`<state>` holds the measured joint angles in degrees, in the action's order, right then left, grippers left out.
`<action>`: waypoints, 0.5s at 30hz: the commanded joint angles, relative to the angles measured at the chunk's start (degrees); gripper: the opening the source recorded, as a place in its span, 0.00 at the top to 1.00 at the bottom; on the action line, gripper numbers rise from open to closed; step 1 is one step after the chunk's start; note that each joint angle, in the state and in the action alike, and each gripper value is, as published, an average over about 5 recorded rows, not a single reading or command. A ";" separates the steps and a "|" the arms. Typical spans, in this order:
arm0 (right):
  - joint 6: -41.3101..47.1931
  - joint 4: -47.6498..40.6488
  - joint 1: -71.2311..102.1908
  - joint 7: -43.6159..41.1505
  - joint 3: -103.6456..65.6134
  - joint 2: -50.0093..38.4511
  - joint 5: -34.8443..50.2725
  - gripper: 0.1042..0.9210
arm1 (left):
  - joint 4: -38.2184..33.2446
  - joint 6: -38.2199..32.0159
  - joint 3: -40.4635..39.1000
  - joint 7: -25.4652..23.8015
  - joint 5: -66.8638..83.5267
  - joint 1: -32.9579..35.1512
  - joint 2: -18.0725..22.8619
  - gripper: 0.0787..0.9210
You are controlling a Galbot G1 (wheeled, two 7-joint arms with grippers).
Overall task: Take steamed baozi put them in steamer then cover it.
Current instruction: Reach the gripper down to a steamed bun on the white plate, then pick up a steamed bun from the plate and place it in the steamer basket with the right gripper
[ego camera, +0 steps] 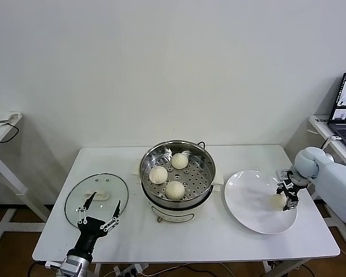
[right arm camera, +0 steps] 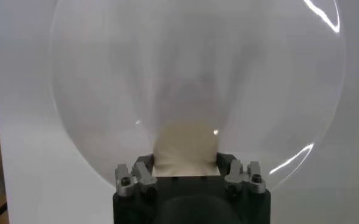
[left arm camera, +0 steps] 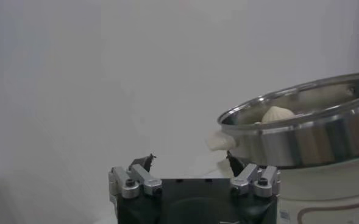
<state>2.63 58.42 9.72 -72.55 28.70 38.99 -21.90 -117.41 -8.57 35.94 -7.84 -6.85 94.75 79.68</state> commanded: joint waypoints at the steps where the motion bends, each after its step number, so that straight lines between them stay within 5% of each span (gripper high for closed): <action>1: 1.32 3.17 -4.21 -0.40 4.13 -2.62 6.67 0.30 | -0.23 0.15 -0.07 0.07 -0.07 0.10 -0.02 0.12; 15: 16.13 28.80 -45.55 1.55 42.62 -14.70 37.07 0.30 | 0.40 -0.71 -0.45 0.06 -0.70 0.46 -0.08 0.12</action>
<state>10.37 72.10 -10.86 -72.14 48.36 30.03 -2.27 -117.09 -9.01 35.62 -7.74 -7.45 95.19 79.62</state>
